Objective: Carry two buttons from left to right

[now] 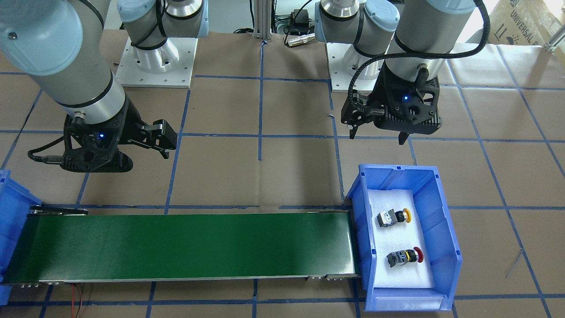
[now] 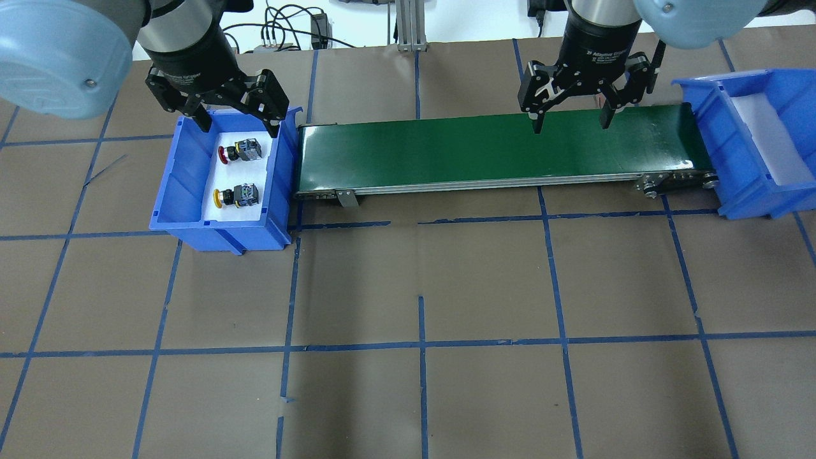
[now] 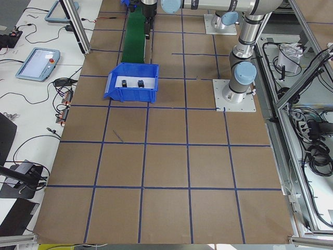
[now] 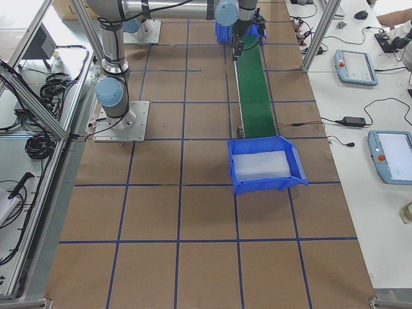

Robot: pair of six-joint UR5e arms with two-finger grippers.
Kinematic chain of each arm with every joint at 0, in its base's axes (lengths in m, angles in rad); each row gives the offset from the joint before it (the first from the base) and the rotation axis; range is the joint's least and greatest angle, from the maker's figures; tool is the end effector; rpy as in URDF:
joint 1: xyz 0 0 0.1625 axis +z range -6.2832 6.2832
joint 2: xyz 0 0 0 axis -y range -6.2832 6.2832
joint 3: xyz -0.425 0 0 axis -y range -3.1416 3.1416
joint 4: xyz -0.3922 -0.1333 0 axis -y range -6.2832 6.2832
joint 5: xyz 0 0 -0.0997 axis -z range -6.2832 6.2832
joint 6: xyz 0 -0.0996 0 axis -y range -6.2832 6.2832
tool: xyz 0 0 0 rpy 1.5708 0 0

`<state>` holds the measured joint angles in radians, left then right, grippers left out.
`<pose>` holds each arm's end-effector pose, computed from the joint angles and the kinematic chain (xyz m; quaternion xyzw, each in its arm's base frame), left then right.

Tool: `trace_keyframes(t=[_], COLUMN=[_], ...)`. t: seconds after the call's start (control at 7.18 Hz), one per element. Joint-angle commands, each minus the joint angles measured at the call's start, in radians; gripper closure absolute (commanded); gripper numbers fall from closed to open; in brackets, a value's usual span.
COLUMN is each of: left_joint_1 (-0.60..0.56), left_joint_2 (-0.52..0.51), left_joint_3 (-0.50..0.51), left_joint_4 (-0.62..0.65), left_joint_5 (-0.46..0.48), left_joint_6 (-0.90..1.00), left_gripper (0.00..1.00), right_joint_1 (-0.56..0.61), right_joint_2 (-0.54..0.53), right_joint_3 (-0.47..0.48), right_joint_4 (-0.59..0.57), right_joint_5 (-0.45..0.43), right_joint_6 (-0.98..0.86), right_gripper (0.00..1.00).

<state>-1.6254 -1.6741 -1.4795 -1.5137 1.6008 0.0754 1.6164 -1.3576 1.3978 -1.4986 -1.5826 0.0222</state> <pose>-0.1596 -0.5322 0.4856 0.0646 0.9975 -0.0224 0.0152 0.1580 -0.5631 0.4520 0.0120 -0.9983 -0.0559 0.0078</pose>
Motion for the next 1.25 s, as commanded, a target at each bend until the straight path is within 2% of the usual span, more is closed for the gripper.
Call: trace_keyframes(t=[0.0, 1.11], left_joint_1=[-0.004, 0.002], left_joint_2=[0.002, -0.004], left_joint_3=[-0.001, -0.001], left_joint_4=[-0.002, -0.005], left_joint_5=[0.01, 0.007], left_joint_6=[-0.005, -0.003], left_gripper=[0.0, 0.0], right_joint_1=[0.002, 0.0], right_joint_2=[-0.053, -0.046], right_joint_3=[0.045, 0.047], right_joint_4=[0.001, -0.012], right_joint_5=[-0.004, 0.007], right_joint_6=[0.008, 0.005], right_gripper=[0.0, 0.0])
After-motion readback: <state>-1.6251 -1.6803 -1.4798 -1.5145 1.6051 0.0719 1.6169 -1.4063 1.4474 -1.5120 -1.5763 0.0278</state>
